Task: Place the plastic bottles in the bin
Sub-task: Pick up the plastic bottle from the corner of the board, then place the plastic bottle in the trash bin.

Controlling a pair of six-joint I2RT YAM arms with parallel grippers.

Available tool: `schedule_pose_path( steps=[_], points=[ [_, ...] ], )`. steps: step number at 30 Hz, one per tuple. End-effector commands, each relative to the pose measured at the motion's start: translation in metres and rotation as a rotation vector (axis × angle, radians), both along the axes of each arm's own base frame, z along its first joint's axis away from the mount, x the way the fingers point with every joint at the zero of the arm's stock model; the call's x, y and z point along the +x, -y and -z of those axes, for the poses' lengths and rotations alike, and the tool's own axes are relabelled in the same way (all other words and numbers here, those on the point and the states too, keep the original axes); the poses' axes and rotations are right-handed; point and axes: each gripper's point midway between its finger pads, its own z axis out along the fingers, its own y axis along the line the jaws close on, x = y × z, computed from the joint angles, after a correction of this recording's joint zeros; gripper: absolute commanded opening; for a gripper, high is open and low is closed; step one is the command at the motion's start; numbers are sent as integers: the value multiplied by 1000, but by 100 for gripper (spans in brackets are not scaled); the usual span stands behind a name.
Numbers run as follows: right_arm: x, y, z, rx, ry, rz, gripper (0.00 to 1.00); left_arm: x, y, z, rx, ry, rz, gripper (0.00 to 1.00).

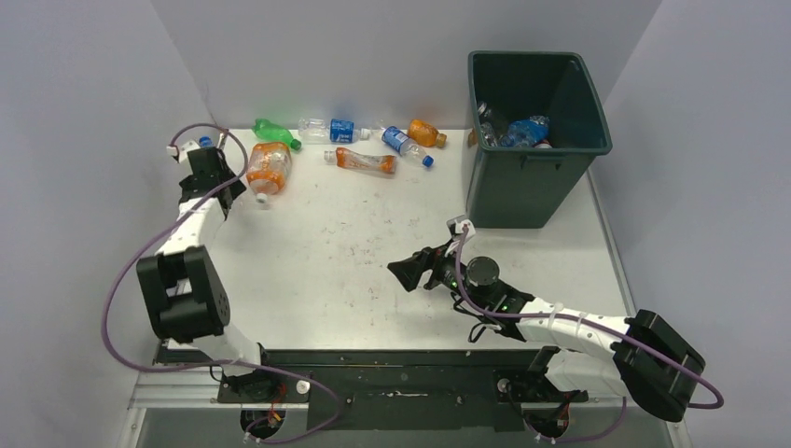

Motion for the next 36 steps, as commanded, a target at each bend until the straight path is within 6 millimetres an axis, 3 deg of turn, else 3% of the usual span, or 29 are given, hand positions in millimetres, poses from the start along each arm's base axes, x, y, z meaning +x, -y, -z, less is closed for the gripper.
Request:
schedule_pose_path(
  steps=[1, 2, 5, 7, 9, 12, 15, 18, 22, 25, 29, 36],
  points=[
    [2, -7, -47, 89, 74, -3, 90, -4, 31, -133, 10, 380, 37, 28],
    [2, -7, -49, 89, 76, -3, 90, -9, 46, -150, 4, 424, 78, 27],
    [2, -9, -57, 88, 86, -3, 90, -25, 117, -201, -25, 571, 296, 26],
    [3, -11, -64, 86, 97, -8, 90, -37, 181, -229, -61, 679, 526, 26],
    [3, -13, -77, 83, 119, -12, 90, -58, 241, -250, -34, 761, 789, 26],
    [3, -10, -100, 77, 182, -10, 90, -101, 315, -267, -18, 869, 1141, 25],
    [-2, 1, -128, 87, 260, 0, 90, -145, 357, -277, -56, 1000, 1368, 26],
    [-8, 15, -153, 96, 344, 16, 90, -178, 374, -284, -97, 1145, 1472, 26],
    [-20, 40, -190, 162, 455, 59, 90, -203, 385, -272, -209, 1190, 1496, 25],
    [-25, 48, -216, 233, 511, 72, 90, -219, 399, -266, -253, 1197, 1526, 24],
    [-21, 42, -236, 267, 542, 78, 90, -235, 415, -259, -266, 1171, 1579, 23],
    [-8, 14, -238, 272, 505, 38, 95, -253, 424, -258, -264, 1170, 1626, 23]
  ],
)
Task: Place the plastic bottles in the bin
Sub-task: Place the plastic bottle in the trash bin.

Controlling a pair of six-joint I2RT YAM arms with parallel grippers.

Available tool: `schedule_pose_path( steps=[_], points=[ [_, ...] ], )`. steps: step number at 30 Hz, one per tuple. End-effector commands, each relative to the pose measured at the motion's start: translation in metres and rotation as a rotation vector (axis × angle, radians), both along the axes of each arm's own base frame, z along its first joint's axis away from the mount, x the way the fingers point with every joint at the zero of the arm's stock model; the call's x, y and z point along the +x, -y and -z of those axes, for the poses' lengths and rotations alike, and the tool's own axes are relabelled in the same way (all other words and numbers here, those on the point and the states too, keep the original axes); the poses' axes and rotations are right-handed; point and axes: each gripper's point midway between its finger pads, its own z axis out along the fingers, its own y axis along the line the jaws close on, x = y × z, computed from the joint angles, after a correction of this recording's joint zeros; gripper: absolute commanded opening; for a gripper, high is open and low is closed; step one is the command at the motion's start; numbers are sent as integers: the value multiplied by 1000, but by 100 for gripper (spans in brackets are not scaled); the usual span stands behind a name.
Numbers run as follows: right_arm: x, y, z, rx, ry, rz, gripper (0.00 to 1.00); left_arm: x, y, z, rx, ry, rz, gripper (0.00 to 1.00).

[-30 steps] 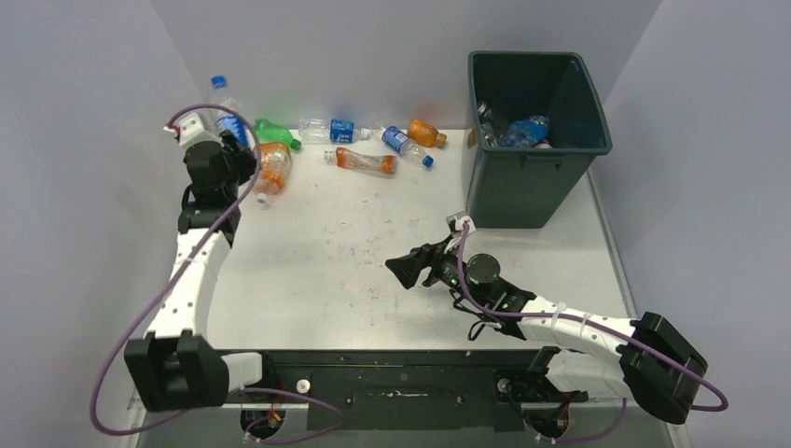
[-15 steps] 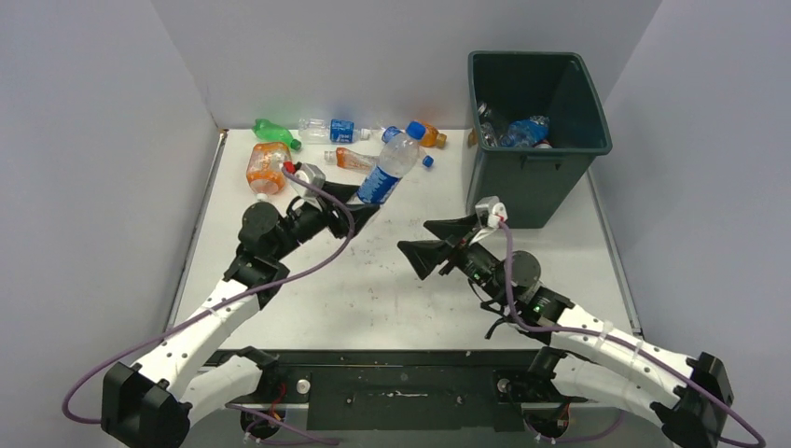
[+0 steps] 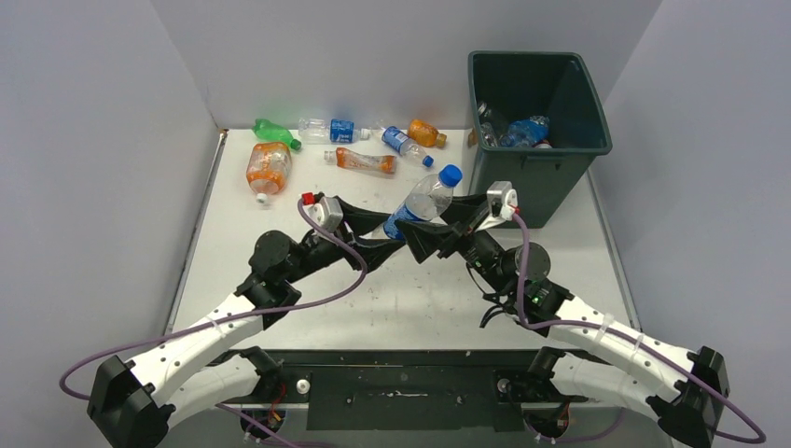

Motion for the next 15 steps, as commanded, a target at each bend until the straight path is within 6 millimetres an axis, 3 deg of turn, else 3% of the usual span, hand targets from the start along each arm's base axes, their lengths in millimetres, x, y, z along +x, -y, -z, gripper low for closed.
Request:
schedule_pose_path(
  steps=[1, 3, 5, 7, 8, 11, 15],
  points=[
    [1, -13, -24, 48, 33, -34, 100, -15, -1, -26, -50, 98, 18, 24],
    [-1, -17, -25, 49, 40, -58, 89, -20, 1, -25, -37, 105, 28, 26],
    [-4, -20, -27, 45, 46, -79, 70, -23, 2, -25, -27, 112, 30, 32],
    [-6, -19, -25, 42, 43, -85, 55, -26, 2, -25, -23, 121, 27, 43],
    [-7, -19, -24, 41, 40, -89, 50, -28, 2, -24, -19, 123, 25, 54],
    [-14, -22, -26, 24, 44, -129, 44, -33, 3, -21, 10, 145, 28, 83],
    [-29, -34, -29, -28, 42, -232, 42, -38, 7, -13, 80, 164, 22, 96]
  ],
)
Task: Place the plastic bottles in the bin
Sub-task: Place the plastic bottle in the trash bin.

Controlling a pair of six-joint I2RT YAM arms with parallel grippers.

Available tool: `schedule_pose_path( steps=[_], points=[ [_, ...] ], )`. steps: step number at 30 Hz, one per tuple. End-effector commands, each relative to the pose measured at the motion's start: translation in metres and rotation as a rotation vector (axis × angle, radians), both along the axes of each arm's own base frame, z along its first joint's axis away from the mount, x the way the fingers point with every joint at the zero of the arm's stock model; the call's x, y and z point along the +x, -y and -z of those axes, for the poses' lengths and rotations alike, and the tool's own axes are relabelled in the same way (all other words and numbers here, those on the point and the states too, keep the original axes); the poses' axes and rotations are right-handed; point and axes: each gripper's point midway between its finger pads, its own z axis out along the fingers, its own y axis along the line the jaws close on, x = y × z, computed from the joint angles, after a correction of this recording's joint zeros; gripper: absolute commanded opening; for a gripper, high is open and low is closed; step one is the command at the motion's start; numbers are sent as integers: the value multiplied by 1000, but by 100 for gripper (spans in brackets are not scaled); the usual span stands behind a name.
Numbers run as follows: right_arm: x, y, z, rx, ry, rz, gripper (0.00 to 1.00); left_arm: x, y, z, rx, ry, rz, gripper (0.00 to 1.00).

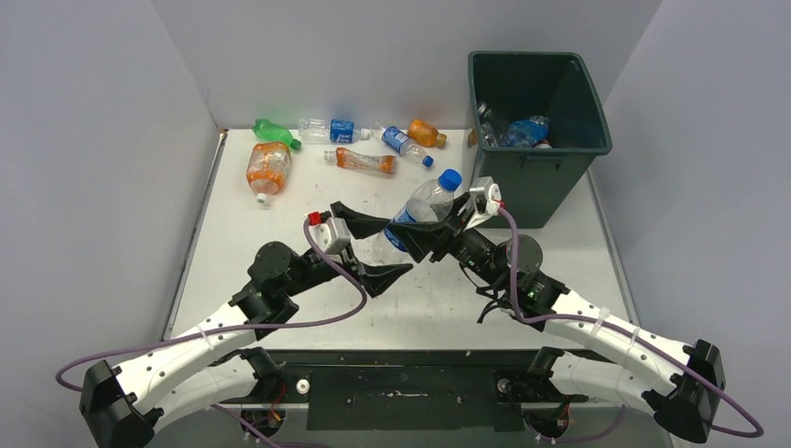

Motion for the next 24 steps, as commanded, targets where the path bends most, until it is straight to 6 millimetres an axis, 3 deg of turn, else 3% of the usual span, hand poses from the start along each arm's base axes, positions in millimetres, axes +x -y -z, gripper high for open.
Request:
schedule_pose_path(
  steps=[1, 6, 12, 14, 16, 18, 21, 24],
  points=[
    [-22, -8, -35, 5, 51, -125, 42, -11, 2, -11, 44, 81, 9, 96],
    [-38, -24, -36, -55, 55, -257, 41, -17, 8, -5, 79, 73, 39, 94],
    [-38, -35, -19, -187, 49, -302, 41, -18, 11, -3, 87, 60, 55, 80],
    [-39, -37, -14, -215, 51, -317, 41, -18, 12, -2, 87, 58, 63, 68],
    [-39, -38, -12, -230, 51, -320, 42, -18, 13, -1, 87, 52, 65, 51],
    [-38, -37, -12, -236, 48, -314, 54, -18, 14, -1, 88, 50, 64, 38],
    [-32, -30, -20, -229, 44, -253, 89, -16, 14, 0, 85, 46, 56, 31],
    [-22, -15, -37, -215, 44, -155, 100, -9, 12, 1, 67, 45, 13, 28]
  ],
)
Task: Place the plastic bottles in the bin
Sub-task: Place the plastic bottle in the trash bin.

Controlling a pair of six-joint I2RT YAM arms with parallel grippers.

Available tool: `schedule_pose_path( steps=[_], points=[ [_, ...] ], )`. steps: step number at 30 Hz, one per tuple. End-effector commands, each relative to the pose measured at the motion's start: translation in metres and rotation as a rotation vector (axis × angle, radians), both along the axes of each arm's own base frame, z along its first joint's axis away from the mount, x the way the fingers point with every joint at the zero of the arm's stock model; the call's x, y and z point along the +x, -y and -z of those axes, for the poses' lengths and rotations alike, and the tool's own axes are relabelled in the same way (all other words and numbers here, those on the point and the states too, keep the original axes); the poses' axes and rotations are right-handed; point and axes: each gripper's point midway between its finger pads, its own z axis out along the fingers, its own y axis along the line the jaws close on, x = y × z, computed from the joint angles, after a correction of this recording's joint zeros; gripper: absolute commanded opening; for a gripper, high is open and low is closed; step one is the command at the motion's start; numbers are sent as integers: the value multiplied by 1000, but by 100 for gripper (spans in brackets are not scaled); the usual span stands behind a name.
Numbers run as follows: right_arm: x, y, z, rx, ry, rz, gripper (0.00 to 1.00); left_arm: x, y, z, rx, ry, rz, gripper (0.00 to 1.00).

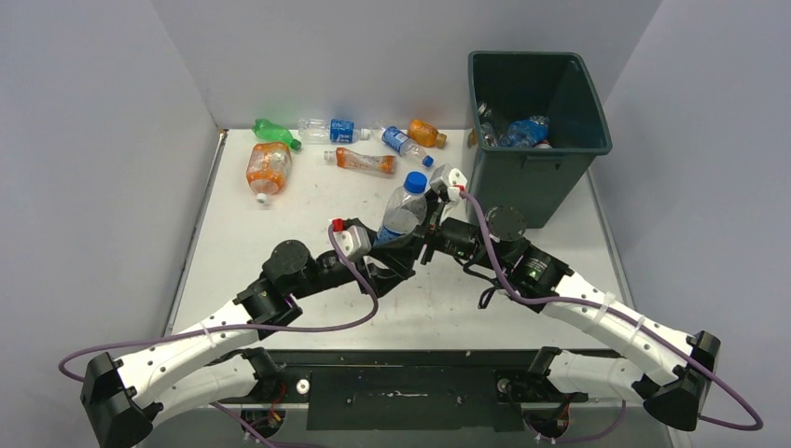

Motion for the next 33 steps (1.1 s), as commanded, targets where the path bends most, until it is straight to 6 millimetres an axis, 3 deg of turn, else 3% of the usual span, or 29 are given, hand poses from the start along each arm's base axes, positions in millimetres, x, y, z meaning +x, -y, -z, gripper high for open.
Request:
schedule_pose_path(
  steps=[1, 8, 16, 19, 27, 30, 33],
  points=[
    [7, 23, -48, 60, 74, 119, 96, 5, -2, -34, -98, 68, -41, 26],
    [11, 53, -103, 134, 177, 238, 92, 14, -13, -38, -133, 103, -147, 16],
    [16, 68, -147, 223, 214, 314, 96, 13, -10, -32, -119, 109, -148, 11],
    [22, 66, -153, 218, 206, 333, 98, 13, -10, -31, -115, 112, -149, 10],
    [31, 47, -151, 193, 170, 306, 85, 13, -13, -34, -122, 118, -167, 6],
    [33, 42, -149, 178, 160, 300, 73, 12, -13, -34, -122, 118, -169, 5],
    [32, 38, -147, 174, 154, 283, 53, 13, -14, -34, -124, 117, -178, 5]
  ],
)
